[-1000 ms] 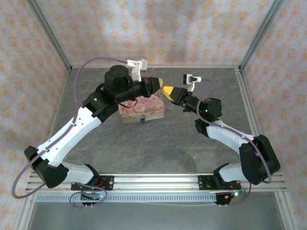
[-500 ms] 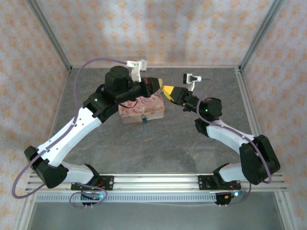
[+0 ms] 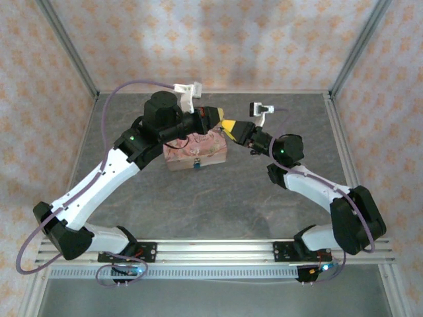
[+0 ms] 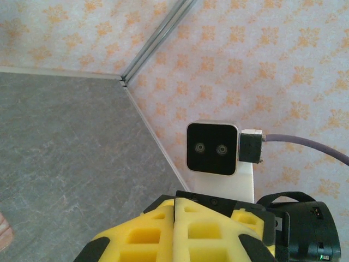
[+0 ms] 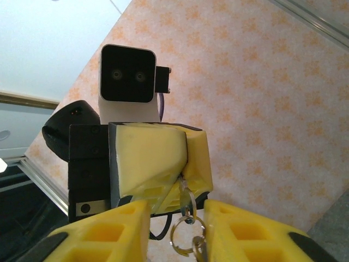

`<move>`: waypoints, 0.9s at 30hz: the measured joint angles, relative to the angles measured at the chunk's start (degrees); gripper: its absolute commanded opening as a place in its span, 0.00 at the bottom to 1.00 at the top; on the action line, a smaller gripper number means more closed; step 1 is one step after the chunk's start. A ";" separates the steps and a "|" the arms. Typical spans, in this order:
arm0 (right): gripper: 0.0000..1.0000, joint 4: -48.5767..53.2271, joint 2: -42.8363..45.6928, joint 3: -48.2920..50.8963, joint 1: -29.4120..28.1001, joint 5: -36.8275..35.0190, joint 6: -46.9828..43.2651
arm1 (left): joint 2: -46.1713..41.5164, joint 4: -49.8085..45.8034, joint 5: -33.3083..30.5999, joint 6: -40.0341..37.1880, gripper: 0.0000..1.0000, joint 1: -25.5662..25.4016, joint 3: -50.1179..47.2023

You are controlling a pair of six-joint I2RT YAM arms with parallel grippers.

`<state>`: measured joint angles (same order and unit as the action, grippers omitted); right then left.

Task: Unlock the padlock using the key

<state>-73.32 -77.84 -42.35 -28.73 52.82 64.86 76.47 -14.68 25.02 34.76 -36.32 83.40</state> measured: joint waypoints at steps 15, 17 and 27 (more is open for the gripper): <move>0.10 0.48 0.44 0.00 0.00 -0.90 -1.42 | -2.14 0.39 -0.24 0.37 0.00 0.00 -1.46; 0.05 0.46 0.57 0.00 -0.11 -0.90 -1.70 | -2.49 0.42 -0.24 0.37 0.00 0.00 -1.55; 0.00 2.38 1.31 0.00 -0.11 -1.36 -3.26 | -2.62 1.99 -0.26 1.27 0.00 0.07 -2.62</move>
<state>-70.94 -76.53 -42.35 -28.84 51.46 61.60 73.84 -12.69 24.75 36.03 -36.25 80.77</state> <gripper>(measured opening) 0.041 0.052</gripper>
